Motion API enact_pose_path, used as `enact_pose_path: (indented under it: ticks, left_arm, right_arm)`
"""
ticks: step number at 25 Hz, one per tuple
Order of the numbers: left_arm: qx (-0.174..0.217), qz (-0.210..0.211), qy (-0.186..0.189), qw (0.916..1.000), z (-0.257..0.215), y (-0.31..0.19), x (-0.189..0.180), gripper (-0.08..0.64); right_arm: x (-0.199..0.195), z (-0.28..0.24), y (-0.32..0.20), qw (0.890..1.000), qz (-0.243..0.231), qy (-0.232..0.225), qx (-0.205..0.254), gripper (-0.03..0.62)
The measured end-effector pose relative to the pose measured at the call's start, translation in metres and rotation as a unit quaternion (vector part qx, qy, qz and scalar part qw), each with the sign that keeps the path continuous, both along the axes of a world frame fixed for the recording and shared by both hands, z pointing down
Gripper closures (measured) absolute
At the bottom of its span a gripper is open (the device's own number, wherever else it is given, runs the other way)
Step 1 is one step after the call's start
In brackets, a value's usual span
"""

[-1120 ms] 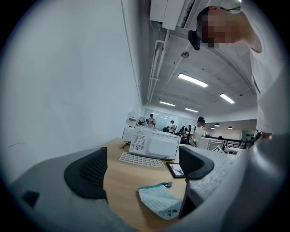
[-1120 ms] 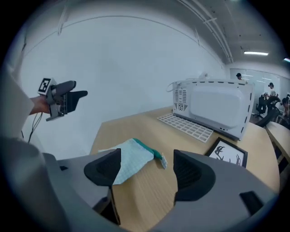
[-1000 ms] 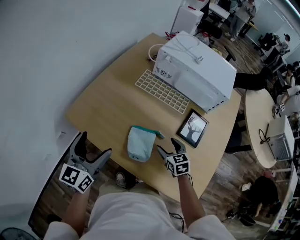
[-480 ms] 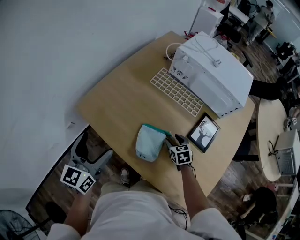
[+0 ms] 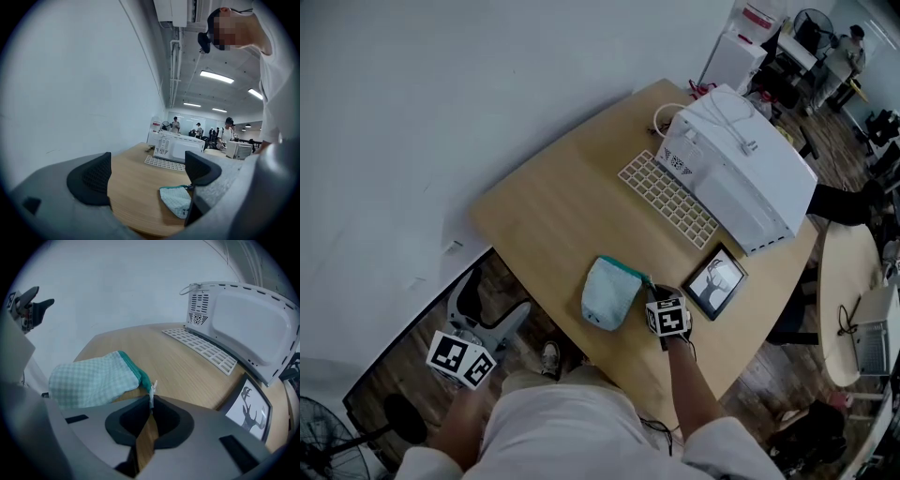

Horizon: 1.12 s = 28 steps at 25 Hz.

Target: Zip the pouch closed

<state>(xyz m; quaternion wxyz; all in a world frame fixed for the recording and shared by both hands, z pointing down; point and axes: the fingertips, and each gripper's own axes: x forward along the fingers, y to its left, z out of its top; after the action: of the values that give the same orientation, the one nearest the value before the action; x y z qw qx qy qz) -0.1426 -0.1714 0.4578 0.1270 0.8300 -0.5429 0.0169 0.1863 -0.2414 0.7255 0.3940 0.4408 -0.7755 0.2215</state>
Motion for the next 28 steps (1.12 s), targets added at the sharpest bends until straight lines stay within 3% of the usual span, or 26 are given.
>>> enact_pose_path:
  ticks: [6, 12, 17, 22, 25, 28]
  left_arm:
    - [0.018, -0.005, 0.008, 0.9998, -0.01, 0.002, -0.006, 0.069]
    - [0.028, 0.01, 0.024, 0.9993, -0.014, 0.001, -0.001, 0.071]
    - [0.038, 0.047, 0.045, 0.9971, -0.018, -0.005, 0.018, 0.071]
    - [0.051, 0.1, 0.067, 0.9914, -0.027, -0.009, 0.046, 0.089]
    - [0.056, 0.13, 0.075, 0.9871, -0.031, -0.011, 0.062, 0.117]
    - [0.073, 0.145, 0.076, 0.9839, -0.04, -0.014, 0.068, 0.16]
  right_arm:
    - [-0.003, -0.02, -0.001, 0.999, -0.004, 0.018, 0.029, 0.572]
    - [-0.016, -0.079, -0.001, 0.99, -0.044, 0.05, 0.122, 0.573]
    - [-0.044, -0.141, 0.011, 0.967, -0.099, 0.084, 0.218, 0.574]
    - [-0.075, -0.208, 0.03, 0.932, -0.141, 0.11, 0.314, 0.574]
    - [-0.087, -0.24, 0.041, 0.913, -0.162, 0.117, 0.355, 0.574]
    - [-0.092, -0.268, 0.048, 0.901, -0.165, 0.114, 0.384, 0.572]
